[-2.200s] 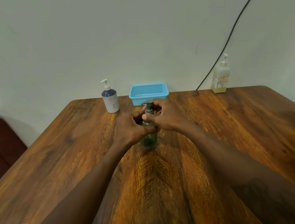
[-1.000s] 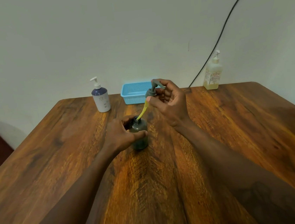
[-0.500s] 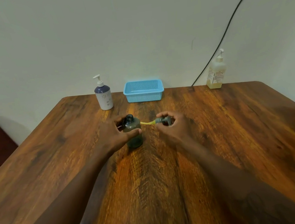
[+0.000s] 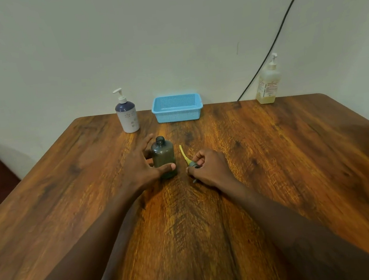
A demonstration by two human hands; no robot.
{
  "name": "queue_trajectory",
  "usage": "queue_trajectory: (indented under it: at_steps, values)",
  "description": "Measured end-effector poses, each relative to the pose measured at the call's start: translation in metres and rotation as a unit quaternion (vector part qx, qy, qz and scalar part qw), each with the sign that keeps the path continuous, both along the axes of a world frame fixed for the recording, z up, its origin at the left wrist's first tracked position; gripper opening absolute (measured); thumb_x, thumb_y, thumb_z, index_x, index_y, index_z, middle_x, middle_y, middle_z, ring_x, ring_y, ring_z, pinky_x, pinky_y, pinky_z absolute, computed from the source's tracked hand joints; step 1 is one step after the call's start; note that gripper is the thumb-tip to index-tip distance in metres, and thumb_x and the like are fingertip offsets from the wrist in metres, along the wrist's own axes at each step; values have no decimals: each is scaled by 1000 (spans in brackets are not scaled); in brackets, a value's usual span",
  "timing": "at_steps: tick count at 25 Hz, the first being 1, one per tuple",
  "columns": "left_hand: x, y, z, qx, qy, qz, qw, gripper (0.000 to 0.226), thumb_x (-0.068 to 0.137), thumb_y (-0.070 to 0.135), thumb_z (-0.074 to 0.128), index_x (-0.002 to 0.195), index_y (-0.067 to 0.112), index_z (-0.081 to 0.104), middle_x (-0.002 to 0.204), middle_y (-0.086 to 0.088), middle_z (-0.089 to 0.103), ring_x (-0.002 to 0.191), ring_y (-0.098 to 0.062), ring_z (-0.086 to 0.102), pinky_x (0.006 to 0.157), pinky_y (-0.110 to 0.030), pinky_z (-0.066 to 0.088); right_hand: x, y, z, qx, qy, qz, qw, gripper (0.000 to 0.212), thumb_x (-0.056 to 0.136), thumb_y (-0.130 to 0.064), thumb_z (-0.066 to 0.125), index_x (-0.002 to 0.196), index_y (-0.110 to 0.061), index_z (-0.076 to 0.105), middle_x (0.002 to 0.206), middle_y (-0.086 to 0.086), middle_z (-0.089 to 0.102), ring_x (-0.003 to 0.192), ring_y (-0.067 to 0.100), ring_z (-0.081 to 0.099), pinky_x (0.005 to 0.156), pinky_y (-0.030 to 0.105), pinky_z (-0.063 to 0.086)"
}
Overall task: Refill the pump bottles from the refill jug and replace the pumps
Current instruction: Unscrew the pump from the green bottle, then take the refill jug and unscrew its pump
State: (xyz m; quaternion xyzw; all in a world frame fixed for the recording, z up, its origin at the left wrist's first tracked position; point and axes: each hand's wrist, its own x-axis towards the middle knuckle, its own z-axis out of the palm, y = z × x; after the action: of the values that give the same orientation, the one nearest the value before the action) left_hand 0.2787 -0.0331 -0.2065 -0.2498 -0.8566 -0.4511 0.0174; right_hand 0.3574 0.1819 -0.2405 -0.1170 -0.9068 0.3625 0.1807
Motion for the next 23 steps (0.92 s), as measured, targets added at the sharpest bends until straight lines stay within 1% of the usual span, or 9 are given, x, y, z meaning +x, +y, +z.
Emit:
queue_trajectory:
  at_steps: [2,6,8,10,13,16,19,21,23]
  values:
    - [0,-1,-3,7,-5,-1,1000,120,64,47,95,160,26,28,154,-12,51,129,-26,60,84,-18,50,0,-1,1,-3,-5,1,1000,32,71,-48,84,86,-24,70,74,-10,67,73,9,64,71,40,61]
    - [3,-2,2,18,-3,2,1000,128,55,65,91,160,29,28,156,-11,48,133,-30,56,102,-46,55,-2,1,7,-37,-5,-11,999,41,71,-57,84,89,-23,71,79,-10,69,75,7,66,72,35,61]
    - [3,1,11,17,4,4,1000,127,54,70,87,160,31,28,157,-8,48,138,-28,53,108,-51,50,-4,4,15,-52,6,-11,999,45,73,-56,83,96,-21,70,87,-8,69,81,7,66,76,33,61]
    - [4,8,26,15,31,4,999,122,57,72,85,159,30,30,158,-7,47,140,-26,50,111,-48,48,-6,9,27,-67,19,-4,998,47,76,-54,82,106,-21,69,97,-8,68,90,7,65,79,29,60]
    - [-2,30,55,1,78,-6,997,108,69,61,88,158,28,35,157,-5,48,141,-22,48,111,-39,44,-10,21,48,-94,43,-8,995,52,80,-52,80,119,-21,65,109,-8,66,100,7,63,79,19,53]
    - [-18,68,82,-18,113,-30,993,103,72,63,85,156,29,38,154,-1,52,137,-20,51,112,-42,46,-17,44,67,-97,89,-45,990,57,81,-54,79,123,-20,64,113,-7,65,101,7,62,76,14,50]
    - [-35,123,102,-41,127,-50,990,100,72,60,86,155,29,40,150,-2,55,133,-21,54,110,-38,43,-27,77,83,-108,138,-101,979,58,80,-56,80,121,-19,64,112,-6,66,100,8,63,78,16,53]
    - [-43,163,107,-42,125,-62,989,100,71,56,89,154,27,41,150,-4,56,133,-23,54,111,-37,40,-35,102,89,-121,149,-130,973,55,80,-52,80,120,-17,65,113,-4,68,101,10,64,82,22,57]
    - [-56,208,104,-49,108,-78,990,100,71,54,89,154,28,41,150,-4,55,135,-25,52,105,-31,37,-44,134,91,-127,161,-160,966,52,80,-48,81,119,-17,66,112,-2,70,101,13,66,84,26,58]
